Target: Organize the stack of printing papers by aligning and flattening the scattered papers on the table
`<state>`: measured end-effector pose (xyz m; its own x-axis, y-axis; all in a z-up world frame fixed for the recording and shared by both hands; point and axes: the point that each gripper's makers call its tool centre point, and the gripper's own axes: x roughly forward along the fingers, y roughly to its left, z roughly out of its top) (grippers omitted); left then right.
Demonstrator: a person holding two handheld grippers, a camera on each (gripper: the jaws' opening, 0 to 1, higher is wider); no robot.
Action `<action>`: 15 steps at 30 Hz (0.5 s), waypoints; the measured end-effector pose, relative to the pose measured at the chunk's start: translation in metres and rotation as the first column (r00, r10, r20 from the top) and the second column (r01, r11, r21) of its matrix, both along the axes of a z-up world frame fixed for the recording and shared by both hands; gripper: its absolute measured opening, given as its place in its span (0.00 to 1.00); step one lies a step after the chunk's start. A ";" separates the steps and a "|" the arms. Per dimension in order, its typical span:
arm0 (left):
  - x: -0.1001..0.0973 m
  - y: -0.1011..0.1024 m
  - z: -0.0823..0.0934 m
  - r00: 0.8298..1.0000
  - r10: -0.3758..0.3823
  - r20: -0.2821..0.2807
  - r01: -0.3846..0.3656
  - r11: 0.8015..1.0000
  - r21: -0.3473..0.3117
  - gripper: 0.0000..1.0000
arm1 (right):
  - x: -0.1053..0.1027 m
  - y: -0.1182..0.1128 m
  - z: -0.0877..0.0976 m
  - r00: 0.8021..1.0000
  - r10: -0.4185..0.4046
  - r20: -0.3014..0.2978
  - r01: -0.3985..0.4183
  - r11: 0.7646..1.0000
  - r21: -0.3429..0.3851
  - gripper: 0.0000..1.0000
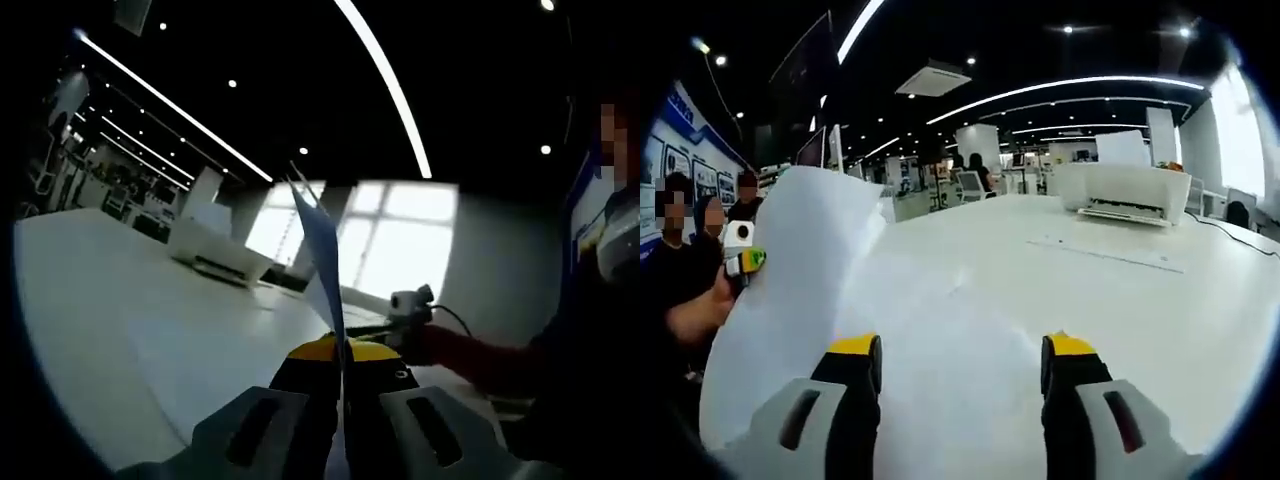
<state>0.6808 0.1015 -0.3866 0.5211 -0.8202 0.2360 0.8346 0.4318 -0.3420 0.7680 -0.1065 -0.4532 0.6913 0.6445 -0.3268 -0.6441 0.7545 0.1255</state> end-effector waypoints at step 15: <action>0.001 0.001 0.000 1.000 -0.001 -0.002 0.001 1.000 -0.002 0.06 | 0.006 0.005 -0.011 1.000 -0.006 -0.028 0.006 1.000 0.006 0.64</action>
